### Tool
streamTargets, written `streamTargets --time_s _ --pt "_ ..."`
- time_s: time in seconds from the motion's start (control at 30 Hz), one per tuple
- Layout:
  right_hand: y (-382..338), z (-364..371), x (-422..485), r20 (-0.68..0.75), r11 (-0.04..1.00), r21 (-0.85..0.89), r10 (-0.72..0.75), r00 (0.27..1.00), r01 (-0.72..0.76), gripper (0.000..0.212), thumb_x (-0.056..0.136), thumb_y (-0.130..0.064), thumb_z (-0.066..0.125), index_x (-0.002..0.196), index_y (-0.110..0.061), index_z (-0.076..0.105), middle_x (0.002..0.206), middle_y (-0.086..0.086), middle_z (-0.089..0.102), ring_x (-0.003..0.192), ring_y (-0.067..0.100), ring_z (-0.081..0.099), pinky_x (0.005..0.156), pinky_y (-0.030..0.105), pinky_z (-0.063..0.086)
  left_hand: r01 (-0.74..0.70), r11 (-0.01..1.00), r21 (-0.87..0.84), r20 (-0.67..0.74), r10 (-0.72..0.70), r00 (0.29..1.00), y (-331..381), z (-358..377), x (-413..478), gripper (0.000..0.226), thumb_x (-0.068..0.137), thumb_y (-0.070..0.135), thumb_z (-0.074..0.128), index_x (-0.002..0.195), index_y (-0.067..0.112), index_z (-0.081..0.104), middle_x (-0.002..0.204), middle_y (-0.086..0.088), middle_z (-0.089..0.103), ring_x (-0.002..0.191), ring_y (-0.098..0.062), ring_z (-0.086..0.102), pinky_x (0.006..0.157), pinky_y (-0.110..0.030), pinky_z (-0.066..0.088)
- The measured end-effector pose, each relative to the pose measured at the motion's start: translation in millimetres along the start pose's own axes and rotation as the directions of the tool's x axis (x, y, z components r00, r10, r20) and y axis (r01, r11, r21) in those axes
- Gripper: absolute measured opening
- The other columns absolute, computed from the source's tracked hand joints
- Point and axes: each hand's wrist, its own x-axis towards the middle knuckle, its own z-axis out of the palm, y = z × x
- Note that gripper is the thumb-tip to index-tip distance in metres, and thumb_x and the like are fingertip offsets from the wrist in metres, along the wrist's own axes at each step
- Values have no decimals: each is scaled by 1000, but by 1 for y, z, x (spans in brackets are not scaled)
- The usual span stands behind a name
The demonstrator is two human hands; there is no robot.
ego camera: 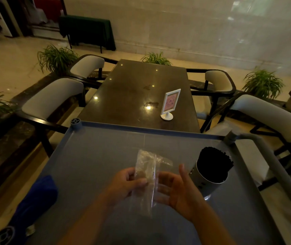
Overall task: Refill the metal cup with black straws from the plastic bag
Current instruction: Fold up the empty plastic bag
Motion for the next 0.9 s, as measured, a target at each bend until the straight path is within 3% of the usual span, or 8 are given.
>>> streamTargets --time_s 0.1,0.23,0.3,0.4,0.53,0.67,0.77,0.9 --pt "6 2 -2 10 998 -58 -19 1000 19 68 90 -56 50 125 1 59 121 29 61 110 41 59 91 57 49 -45 998 34 -83 48 995 2 3 1 44 73 8 81 114 8 65 103 -19 76 94 -37 73 83 -56 59" --pt "6 10 -2 -71 954 -284 -119 990 94 49 84 -27 71 120 4 59 119 33 61 110 50 59 95 60 47 -64 994 87 -52 69 996 0 10 1 40 79 10 79 116 15 64 101 -6 78 94 -27 75 70 -38 61" --pt "7 11 -2 -142 941 -325 -148 979 95 42 81 -17 72 114 6 60 114 33 63 107 48 62 94 62 49 -65 993 102 -30 68 997 0 15 0 43 76 16 80 116 17 65 103 -6 77 94 -27 75 69 -37 61" --pt "9 12 -3 -169 917 -387 -174 970 98 24 86 -3 66 109 3 63 106 27 69 98 42 69 89 60 53 -48 993 105 -5 49 999 -2 18 -1 48 72 20 80 117 18 64 107 -9 76 97 -29 74 78 -48 62" --pt "11 10 -5 -182 899 -420 -214 960 121 18 85 3 64 101 8 61 92 21 70 84 34 68 78 54 55 -11 998 63 18 10 1000 -7 15 -3 44 76 18 75 118 19 64 110 -12 75 99 -33 73 80 -51 60" --pt "13 7 -6 -171 894 -429 -221 960 129 9 84 6 63 91 1 62 84 14 69 72 25 66 58 35 55 24 997 69 68 -29 997 -8 13 -5 41 76 16 70 117 17 65 110 -14 74 93 -30 74 74 -44 61" --pt "12 5 -6 -166 888 -438 -236 957 143 15 83 7 63 80 -7 62 81 13 68 70 25 65 57 36 55 44 995 88 86 -52 995 -8 10 -6 36 78 16 68 114 15 68 106 -15 74 88 -32 72 67 -41 60" --pt "13 1 -7 -149 881 -452 -233 961 144 14 83 5 64 80 -9 63 80 9 70 71 24 66 58 35 56 59 993 106 121 -72 990 -8 8 -6 22 77 14 67 98 11 74 88 -11 74 73 -25 68 55 -33 57"
